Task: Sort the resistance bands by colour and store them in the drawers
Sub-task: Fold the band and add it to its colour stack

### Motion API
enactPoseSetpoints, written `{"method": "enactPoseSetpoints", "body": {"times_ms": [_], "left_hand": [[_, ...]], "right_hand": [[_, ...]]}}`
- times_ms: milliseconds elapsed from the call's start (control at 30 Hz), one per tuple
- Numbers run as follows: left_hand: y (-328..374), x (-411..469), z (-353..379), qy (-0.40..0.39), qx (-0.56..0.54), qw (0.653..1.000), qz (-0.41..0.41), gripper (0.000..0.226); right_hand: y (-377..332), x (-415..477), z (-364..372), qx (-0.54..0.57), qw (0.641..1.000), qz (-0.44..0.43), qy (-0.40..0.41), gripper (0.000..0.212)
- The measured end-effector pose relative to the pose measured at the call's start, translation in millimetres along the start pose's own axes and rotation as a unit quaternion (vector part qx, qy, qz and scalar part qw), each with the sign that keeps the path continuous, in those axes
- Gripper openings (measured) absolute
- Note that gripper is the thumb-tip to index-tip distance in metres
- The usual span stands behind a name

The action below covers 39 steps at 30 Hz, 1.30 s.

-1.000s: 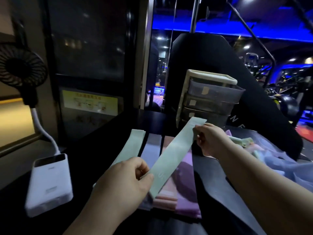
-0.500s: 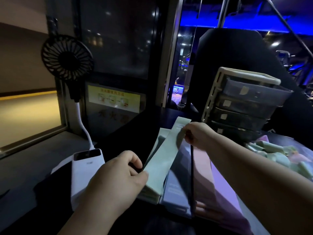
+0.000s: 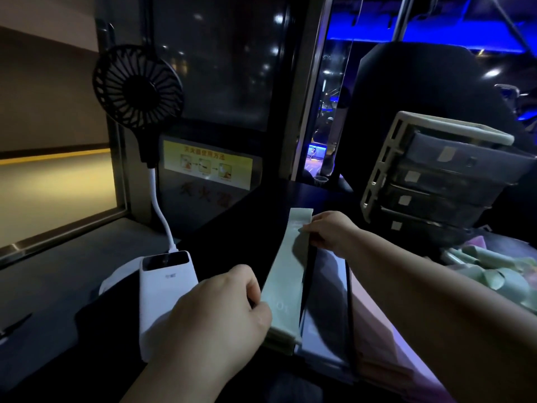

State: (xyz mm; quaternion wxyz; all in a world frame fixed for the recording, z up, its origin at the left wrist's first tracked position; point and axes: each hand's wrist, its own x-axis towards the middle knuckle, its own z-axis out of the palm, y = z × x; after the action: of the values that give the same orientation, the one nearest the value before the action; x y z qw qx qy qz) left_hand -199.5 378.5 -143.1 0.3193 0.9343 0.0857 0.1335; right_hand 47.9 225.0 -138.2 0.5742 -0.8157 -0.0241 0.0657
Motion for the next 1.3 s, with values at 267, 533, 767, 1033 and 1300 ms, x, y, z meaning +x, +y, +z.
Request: {"method": "enactPoseSetpoints", "body": {"times_ms": [267, 533, 767, 1033, 1300], "left_hand": [[2, 0, 0, -0.003, 0.038, 0.999, 0.009, 0.012], [3, 2, 0, -0.014, 0.049, 0.999, 0.009, 0.012], [1, 3, -2, -0.006, 0.046, 0.999, 0.005, 0.013], [2, 9, 2, 0.010, 0.032, 0.999, -0.005, 0.021], [17, 18, 15, 0.059, 0.022, 0.998, 0.023, 0.025]], "right_hand": [[4, 3, 3, -0.240, 0.966, -0.047, 0.081, 0.021], [4, 1, 1, -0.344, 0.930, -0.067, 0.114, 0.034], [1, -2, 2, -0.387, 0.915, -0.029, 0.114, 0.038], [-2, -1, 2, -0.393, 0.914, -0.016, 0.096, 0.037], [-8, -8, -9, -0.377, 0.922, -0.025, 0.084, 0.040]]}}
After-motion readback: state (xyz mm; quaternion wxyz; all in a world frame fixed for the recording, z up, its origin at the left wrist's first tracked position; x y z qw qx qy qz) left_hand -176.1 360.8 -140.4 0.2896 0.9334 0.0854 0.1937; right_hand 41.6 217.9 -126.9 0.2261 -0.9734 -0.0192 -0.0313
